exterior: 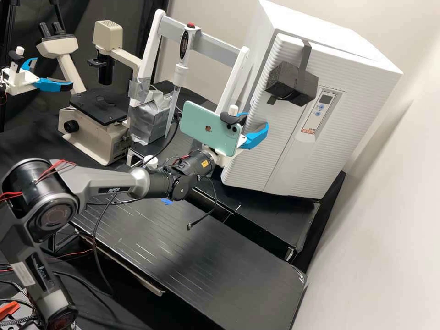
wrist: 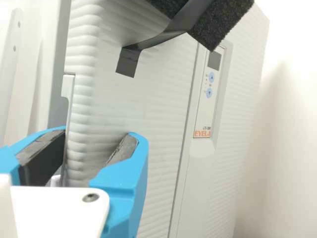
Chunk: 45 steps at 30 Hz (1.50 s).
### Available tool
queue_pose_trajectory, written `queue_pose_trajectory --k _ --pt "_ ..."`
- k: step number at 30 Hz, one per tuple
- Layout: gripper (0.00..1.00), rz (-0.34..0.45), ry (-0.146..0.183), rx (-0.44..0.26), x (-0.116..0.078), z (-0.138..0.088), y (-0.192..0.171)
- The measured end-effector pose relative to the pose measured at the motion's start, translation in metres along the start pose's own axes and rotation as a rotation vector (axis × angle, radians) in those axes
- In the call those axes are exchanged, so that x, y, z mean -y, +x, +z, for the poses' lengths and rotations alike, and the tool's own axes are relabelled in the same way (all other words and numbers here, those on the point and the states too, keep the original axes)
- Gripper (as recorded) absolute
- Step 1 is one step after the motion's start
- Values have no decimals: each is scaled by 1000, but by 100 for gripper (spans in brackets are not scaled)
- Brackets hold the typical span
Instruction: Open the door
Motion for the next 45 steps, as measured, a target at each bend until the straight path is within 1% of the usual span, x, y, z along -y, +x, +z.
queue_pose_trajectory --k 2,7,8,12,14,15,17,19,21,23,27,32,34,38,42,45 --pt "0 6 8 -2 -1 0 -4" --pt "0 17 11 2 -2 2 -10" --pt "100 18 11 1 -2 2 -11" --pt "100 43 15 -12 -6 4 -14" --pt "100 49 5 -40 -8 15 -18" --pt "100 58 5 -57 -10 21 -21" --pt "100 76 43 -60 -14 33 -26" --pt "100 89 56 -59 -16 39 -27" --pt "100 97 59 -56 -17 44 -29" --pt "100 106 71 -49 -17 45 -30" --pt "100 104 69 -43 -17 45 -33" --pt "100 119 64 -23 -21 50 -37" --pt "100 125 84 -18 -22 51 -42" --pt "100 134 106 -17 -22 51 -48" --pt "100 149 105 -54 -21 46 -57" --pt "100 170 101 -116 -22 39 -64"
